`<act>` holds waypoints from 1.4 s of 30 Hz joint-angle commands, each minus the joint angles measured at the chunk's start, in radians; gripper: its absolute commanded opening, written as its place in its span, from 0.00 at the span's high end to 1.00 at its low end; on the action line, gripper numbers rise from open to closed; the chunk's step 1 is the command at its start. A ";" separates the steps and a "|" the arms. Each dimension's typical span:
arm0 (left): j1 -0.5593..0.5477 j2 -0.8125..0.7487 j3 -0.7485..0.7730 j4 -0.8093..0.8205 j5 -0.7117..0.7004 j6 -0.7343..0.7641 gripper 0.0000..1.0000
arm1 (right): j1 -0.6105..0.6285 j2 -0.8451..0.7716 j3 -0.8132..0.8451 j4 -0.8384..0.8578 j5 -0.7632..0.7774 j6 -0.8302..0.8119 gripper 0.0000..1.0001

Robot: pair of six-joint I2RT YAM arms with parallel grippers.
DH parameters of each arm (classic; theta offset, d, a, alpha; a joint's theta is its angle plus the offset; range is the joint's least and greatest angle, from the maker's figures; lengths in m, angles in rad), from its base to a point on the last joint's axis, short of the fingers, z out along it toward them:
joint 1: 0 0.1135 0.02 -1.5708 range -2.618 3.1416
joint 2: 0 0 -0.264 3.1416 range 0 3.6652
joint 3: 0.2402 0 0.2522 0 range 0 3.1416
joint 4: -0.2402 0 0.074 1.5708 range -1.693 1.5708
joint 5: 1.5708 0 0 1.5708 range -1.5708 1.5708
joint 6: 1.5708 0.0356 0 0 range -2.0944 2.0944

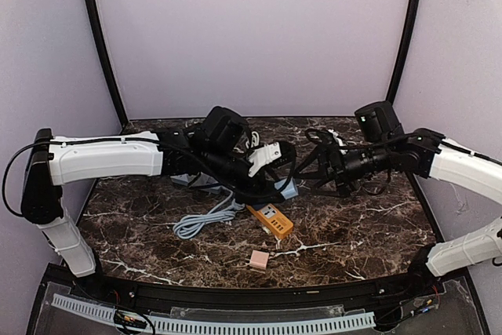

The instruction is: Insert the plug

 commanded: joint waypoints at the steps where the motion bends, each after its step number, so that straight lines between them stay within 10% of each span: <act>1: -0.002 0.012 0.053 0.004 0.034 0.022 0.99 | -0.032 0.032 0.034 -0.004 -0.037 0.046 0.09; 42: -0.002 0.106 0.118 0.053 -0.007 0.007 0.99 | -0.062 0.191 0.114 -0.041 -0.142 0.018 0.61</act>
